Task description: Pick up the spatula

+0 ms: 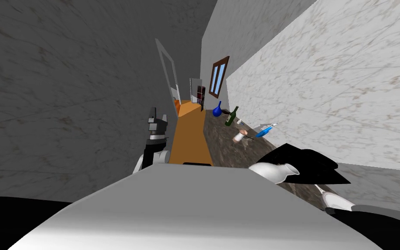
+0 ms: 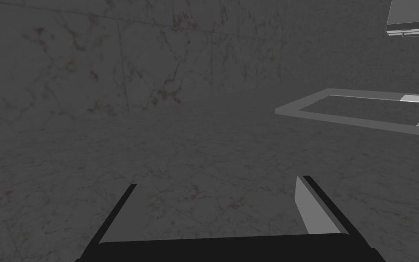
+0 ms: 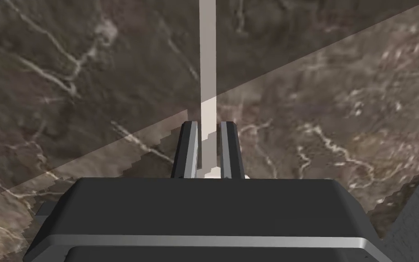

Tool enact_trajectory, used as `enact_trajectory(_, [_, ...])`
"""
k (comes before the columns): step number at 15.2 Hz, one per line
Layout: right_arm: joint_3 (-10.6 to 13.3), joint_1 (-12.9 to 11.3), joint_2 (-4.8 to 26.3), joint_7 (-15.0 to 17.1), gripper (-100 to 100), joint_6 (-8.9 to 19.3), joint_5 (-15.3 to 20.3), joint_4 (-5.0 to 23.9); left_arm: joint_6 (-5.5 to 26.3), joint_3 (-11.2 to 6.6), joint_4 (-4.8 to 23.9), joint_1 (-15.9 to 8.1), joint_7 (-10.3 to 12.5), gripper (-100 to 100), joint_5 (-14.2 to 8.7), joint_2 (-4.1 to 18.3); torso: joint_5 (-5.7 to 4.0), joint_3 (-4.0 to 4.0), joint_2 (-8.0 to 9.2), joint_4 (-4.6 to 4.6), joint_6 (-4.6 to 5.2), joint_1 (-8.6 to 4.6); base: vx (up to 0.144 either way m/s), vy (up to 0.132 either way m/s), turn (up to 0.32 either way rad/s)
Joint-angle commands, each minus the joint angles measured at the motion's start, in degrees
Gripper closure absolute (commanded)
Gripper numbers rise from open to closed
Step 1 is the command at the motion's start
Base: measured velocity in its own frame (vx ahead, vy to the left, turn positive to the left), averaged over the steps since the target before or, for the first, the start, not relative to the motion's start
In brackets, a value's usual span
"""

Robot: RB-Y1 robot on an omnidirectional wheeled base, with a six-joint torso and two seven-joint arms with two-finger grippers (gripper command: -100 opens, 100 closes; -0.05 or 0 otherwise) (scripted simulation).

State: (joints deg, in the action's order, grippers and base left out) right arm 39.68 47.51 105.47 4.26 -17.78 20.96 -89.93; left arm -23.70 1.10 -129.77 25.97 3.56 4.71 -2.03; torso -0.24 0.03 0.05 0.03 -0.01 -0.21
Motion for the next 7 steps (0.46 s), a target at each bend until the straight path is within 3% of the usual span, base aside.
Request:
enact_trajectory(1, [-0.5, -0.1, 2.1, 0.4, 100, -0.7, -0.8, -0.7, 0.0, 0.0, 0.0, 0.0, 0.0, 0, 0.0, 0.0, 0.0, 0.0, 0.0, 0.0, 0.0, 0.0, -0.014, 0.009, -0.099])
enact_trajectory(6, [-1.2, -0.5, 6.7, 1.5, 100, -1.7, -2.0, -2.6, 0.0, 0.0, 0.0, 0.0, 0.0, 0, 0.0, 0.0, 0.06, 0.07, 0.12, 0.03, 0.01, 0.1, -0.03, 0.015, -0.092])
enact_trajectory(7, [-1.1, -0.5, 5.5, 1.9, 100, -1.5, -1.0, -2.1, 0.0, 0.0, 0.0, 0.0, 0.0, 0, 0.0, 0.0, 0.05, 0.07, 0.12, 0.03, 0.02, 0.11, -0.013, 0.007, -0.021])
